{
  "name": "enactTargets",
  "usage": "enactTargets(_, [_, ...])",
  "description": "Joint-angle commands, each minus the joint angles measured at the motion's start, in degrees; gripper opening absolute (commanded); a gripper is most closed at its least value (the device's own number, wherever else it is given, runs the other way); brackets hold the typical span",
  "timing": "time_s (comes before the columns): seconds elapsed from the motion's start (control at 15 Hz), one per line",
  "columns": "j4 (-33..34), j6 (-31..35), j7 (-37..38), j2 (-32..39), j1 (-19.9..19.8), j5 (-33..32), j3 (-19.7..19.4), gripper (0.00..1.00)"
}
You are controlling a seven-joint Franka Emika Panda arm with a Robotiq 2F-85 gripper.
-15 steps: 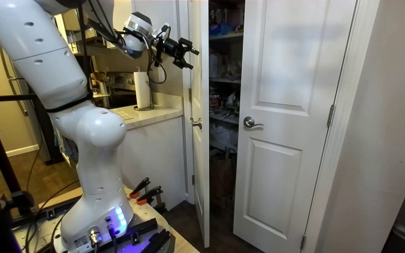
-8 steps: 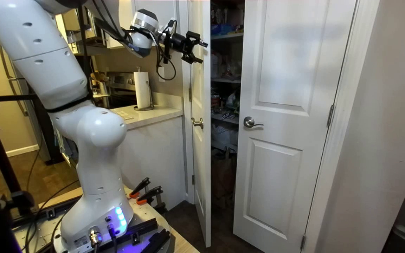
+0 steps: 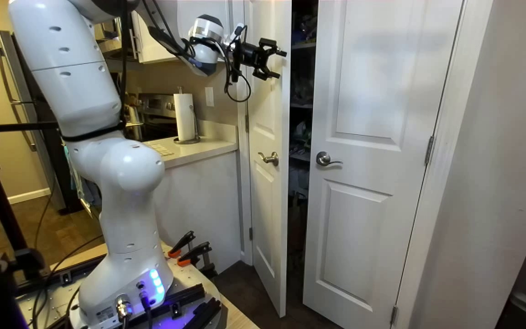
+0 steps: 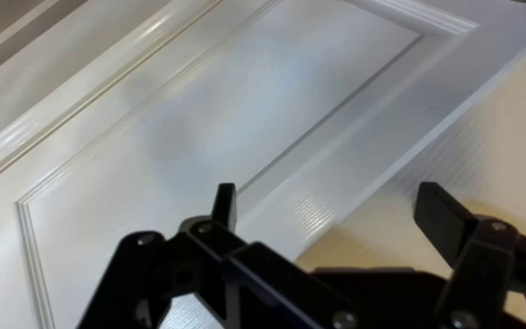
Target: Close the door on the right
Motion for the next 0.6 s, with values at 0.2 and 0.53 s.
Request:
enactTargets(0.2, [8.15,6.33,-0.31,9.5,-0.26,-2.2,-2.1,1.0])
enactTargets(0.53, [13.56,8.08,-1.39,14.34,-0.39,-3.98,-3.61,1.0])
